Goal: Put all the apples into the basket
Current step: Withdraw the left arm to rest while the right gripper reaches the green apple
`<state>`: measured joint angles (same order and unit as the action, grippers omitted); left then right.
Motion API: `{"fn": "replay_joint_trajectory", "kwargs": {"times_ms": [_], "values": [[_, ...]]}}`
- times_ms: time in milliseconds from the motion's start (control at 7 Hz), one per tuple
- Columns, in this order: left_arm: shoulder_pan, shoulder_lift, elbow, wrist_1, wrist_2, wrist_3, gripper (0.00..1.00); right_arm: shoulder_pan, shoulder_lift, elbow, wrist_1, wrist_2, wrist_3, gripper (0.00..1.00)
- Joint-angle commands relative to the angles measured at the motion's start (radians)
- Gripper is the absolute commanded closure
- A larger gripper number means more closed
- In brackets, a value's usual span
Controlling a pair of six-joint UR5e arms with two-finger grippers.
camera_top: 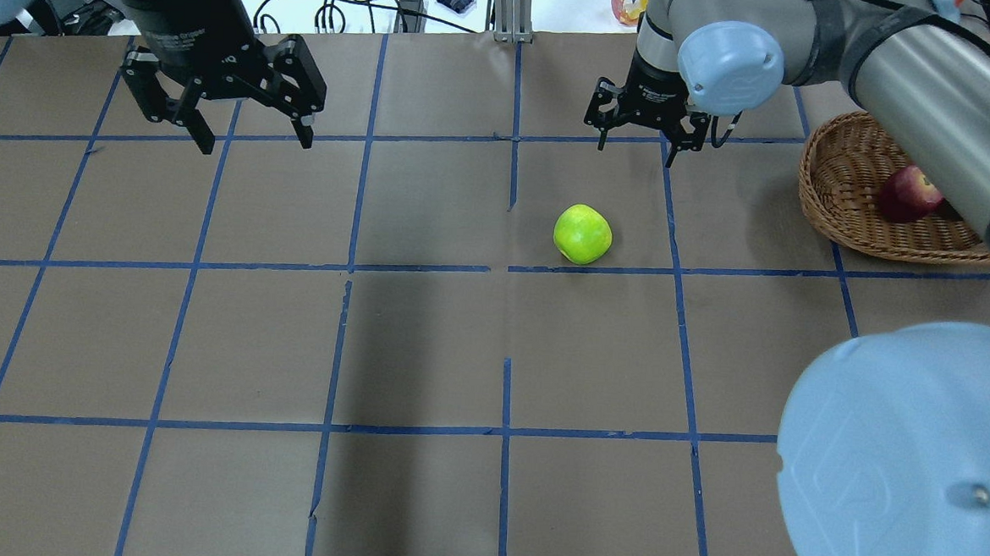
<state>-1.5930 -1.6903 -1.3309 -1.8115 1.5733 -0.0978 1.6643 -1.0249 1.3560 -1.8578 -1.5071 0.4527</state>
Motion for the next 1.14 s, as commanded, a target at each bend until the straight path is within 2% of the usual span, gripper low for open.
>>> {"fn": "replay_joint_trajectory", "kwargs": {"times_ms": [0,143,286,429,714,1000], "values": [[-0.007,0.001,-0.011,-0.017,0.024,0.004,0.00,0.011,0.029,0.002,-0.011,0.057,0.214,0.00],[-0.007,-0.005,0.001,0.006,0.022,0.007,0.00,0.012,0.035,0.027,-0.015,0.074,0.243,0.00],[-0.007,-0.008,-0.010,0.097,0.022,0.006,0.00,0.012,0.034,0.078,-0.067,0.074,0.248,0.00],[-0.010,0.010,-0.017,0.089,0.025,0.007,0.00,0.012,0.031,0.134,-0.111,0.077,0.254,0.00],[0.004,0.029,-0.024,0.066,0.091,0.009,0.00,0.012,0.028,0.155,-0.130,0.126,0.256,0.00],[0.011,0.003,-0.021,0.101,0.106,0.038,0.00,0.018,0.034,0.158,-0.130,0.125,0.254,0.00]]}}
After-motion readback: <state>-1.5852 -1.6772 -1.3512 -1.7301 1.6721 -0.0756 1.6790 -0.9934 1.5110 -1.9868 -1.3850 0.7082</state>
